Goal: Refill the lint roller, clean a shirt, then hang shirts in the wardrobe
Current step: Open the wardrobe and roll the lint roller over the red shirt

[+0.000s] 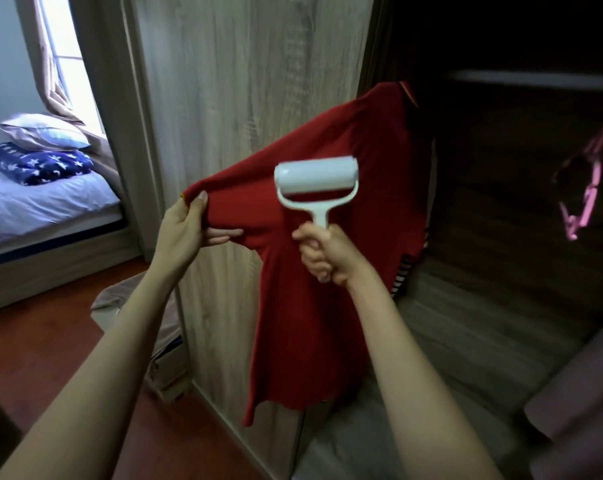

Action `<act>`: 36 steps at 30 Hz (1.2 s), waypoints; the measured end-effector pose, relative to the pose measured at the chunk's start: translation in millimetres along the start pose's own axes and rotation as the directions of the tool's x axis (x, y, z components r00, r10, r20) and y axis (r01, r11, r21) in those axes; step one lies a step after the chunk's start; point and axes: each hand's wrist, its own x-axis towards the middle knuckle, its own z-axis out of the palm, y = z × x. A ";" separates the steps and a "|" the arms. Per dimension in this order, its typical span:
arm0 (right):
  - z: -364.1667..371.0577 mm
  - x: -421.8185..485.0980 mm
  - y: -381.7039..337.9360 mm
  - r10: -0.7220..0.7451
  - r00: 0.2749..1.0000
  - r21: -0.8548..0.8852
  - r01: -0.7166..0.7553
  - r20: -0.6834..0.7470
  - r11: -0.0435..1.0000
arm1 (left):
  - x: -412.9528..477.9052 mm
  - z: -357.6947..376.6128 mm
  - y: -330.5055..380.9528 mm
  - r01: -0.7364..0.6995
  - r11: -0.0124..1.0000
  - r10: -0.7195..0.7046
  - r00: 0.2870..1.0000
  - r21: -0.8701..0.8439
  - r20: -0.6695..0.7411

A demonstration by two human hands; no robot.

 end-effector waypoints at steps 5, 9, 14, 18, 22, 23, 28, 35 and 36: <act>-15.9 10.1 -69.5 -0.130 0.991 0.014 0.130 0.006 0.991 | 0.6 -0.2 -1.2 0.007 1.000 -0.007 1.000 0.004 -0.004; -37.7 7.7 -11.5 -0.048 0.995 -0.005 0.049 0.090 0.999 | 2.8 0.9 -1.4 -0.006 1.000 0.006 1.000 0.000 -0.004; -71.4 0.9 1.8 0.009 0.905 0.146 -0.078 0.425 0.986 | 7.5 2.7 -0.7 -0.003 1.000 0.003 1.000 -0.005 -0.016; -104.9 18.1 -57.7 -0.203 0.763 0.388 -0.067 0.613 0.919 | 8.4 6.6 -0.5 -0.006 1.000 0.005 1.000 -0.016 -0.031; -126.6 34.0 -26.1 -0.255 0.800 0.514 -0.076 0.543 0.855 | 9.2 7.5 -3.6 -0.006 1.000 0.005 0.999 -0.015 -0.051; -131.9 35.8 -2.1 -0.211 0.825 0.503 -0.101 0.524 0.858 | 9.1 7.9 -4.4 -0.006 1.000 0.005 0.998 -0.020 -0.056; -135.9 26.1 105.2 -0.196 0.762 0.497 -0.185 0.617 0.848 | 7.7 12.0 -6.1 0.003 0.999 -0.005 0.997 -0.032 -0.081; -169.3 59.3 -19.0 -0.360 0.871 0.538 0.138 0.333 0.832 | 3.9 20.4 -8.1 -0.004 1.000 0.001 0.991 -0.023 -0.134; -172.1 61.7 -25.1 -0.367 0.867 0.543 0.138 0.338 0.828 | 3.3 21.2 -8.6 -0.006 1.000 0.003 0.990 -0.019 -0.139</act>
